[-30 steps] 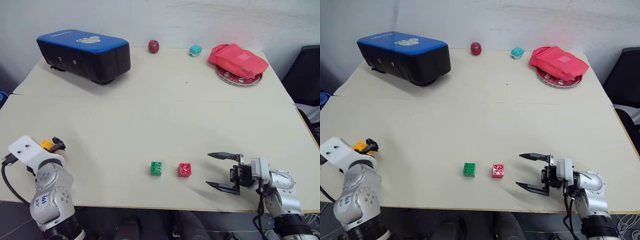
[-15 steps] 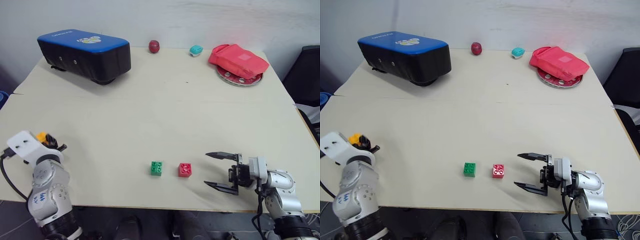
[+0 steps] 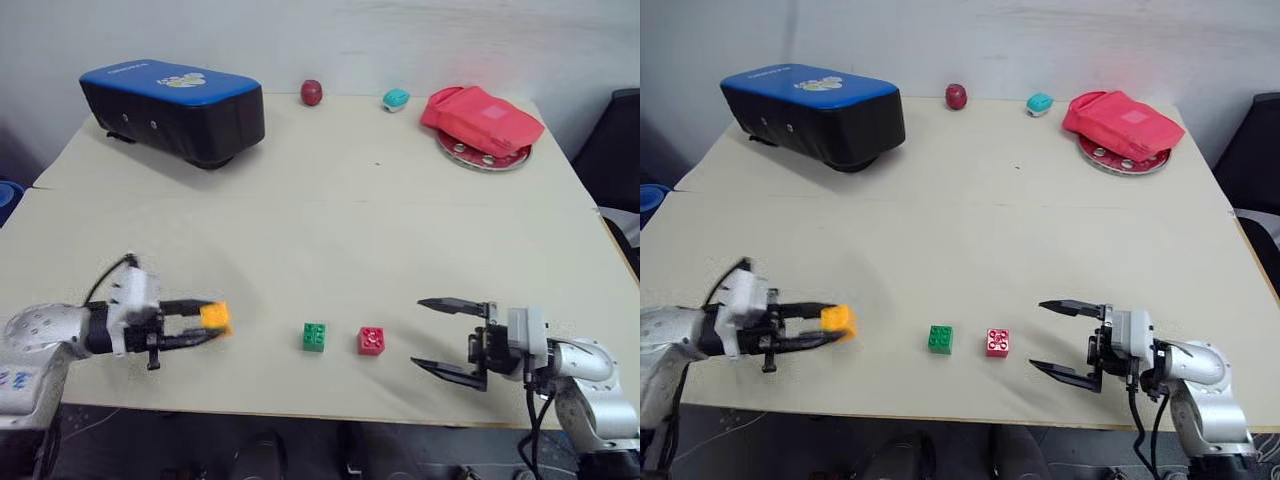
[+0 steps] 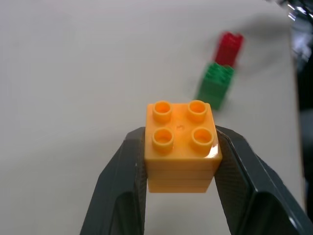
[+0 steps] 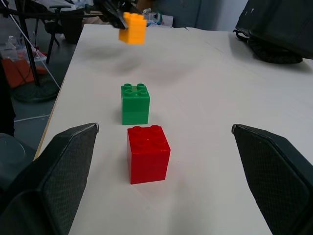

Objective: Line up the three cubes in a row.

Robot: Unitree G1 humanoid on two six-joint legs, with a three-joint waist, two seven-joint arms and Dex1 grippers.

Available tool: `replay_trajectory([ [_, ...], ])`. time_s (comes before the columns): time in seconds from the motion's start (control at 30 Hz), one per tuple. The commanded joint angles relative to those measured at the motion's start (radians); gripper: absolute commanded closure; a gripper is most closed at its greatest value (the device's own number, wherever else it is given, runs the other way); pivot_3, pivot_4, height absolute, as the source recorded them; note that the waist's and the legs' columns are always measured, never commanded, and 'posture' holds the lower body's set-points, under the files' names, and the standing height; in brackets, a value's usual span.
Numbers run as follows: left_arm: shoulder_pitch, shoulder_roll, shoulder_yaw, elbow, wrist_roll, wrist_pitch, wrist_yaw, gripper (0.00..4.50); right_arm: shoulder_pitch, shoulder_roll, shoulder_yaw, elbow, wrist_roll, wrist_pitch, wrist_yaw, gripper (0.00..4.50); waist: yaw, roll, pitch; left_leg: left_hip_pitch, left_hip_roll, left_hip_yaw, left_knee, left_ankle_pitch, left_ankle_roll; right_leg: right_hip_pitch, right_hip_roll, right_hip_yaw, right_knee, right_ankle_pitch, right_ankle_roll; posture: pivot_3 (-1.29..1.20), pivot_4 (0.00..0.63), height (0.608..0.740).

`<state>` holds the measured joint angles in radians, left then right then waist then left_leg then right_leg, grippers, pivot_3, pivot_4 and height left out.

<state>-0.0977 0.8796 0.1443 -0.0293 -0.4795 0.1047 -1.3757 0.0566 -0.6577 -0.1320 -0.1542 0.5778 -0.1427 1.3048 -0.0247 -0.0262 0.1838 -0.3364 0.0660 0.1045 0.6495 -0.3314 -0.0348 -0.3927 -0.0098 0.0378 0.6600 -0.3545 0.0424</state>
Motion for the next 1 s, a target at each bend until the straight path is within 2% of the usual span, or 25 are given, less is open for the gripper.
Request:
replay_trajectory([
  [0.03,-0.141,-0.037,-0.121,0.145,0.084,-0.144,-0.131,2.99,0.035,-0.020,-0.040,-0.127,0.031,0.056,-0.062,0.00,-0.002,-0.001,0.000,-0.001,0.000,0.000,0.000,-0.001,0.001,0.000,0.000,0.000,0.000,0.000,0.000,0.00,0.150,0.740],
  [0.27,-0.276,-0.105,-0.242,0.339,0.168,-0.274,-0.202,2.99,0.090,-0.032,-0.080,-0.242,0.043,0.137,-0.149,0.00,-0.016,-0.001,0.000,-0.003,0.001,0.002,0.002,-0.003,0.004,-0.003,0.001,0.003,0.000,0.001,0.003,0.00,0.150,0.740],
  [0.67,-0.234,-0.111,-0.272,0.347,0.182,-0.328,-0.172,2.99,0.132,-0.022,-0.107,-0.254,0.042,0.122,-0.154,0.00,-0.006,-0.001,-0.001,-0.002,0.001,0.001,0.004,-0.005,0.009,-0.001,0.000,0.002,0.002,0.002,0.004,0.00,0.150,0.740],
  [0.7,-0.233,-0.109,-0.269,0.344,0.181,-0.319,-0.163,2.26,0.130,-0.021,-0.106,-0.252,0.042,0.121,-0.152,0.00,-0.007,-0.001,-0.001,-0.001,0.001,0.002,0.004,-0.005,0.009,-0.001,0.000,0.002,0.002,0.002,0.004,0.00,0.150,0.740],
  [0.83,-0.210,-0.097,-0.239,0.308,0.159,-0.315,-0.137,1.23,0.119,-0.021,-0.100,-0.246,0.042,0.119,-0.144,0.00,-0.007,-0.001,-0.001,-0.002,0.001,0.002,0.004,-0.005,0.009,-0.001,0.001,0.003,0.002,0.002,0.004,0.00,0.150,0.740],
  [0.93,-0.162,-0.073,-0.190,0.270,0.138,-0.316,-0.111,0.26,0.103,-0.022,-0.094,-0.238,0.041,0.122,-0.138,0.00,-0.008,-0.001,-0.001,-0.002,0.001,0.001,0.004,-0.005,0.009,-0.001,0.000,0.002,0.002,0.002,0.004,0.00,0.150,0.740],
  [0.97,-0.147,-0.067,-0.174,0.259,0.134,-0.317,-0.104,0.04,0.099,-0.022,-0.093,-0.235,0.041,0.123,-0.135,0.00,-0.010,-0.001,-0.001,-0.002,0.001,0.001,0.004,-0.005,0.009,-0.001,0.000,0.002,0.002,0.002,0.004,0.00,0.150,0.740],
  [1.0,-0.131,-0.058,-0.158,0.246,0.130,-0.316,-0.098,0.04,0.096,-0.022,-0.092,-0.233,0.041,0.123,-0.132,0.00,-0.010,-0.001,0.000,-0.001,0.001,0.001,0.004,-0.005,0.009,-0.001,0.001,0.002,0.002,0.002,0.003,0.00,0.150,0.740],
])
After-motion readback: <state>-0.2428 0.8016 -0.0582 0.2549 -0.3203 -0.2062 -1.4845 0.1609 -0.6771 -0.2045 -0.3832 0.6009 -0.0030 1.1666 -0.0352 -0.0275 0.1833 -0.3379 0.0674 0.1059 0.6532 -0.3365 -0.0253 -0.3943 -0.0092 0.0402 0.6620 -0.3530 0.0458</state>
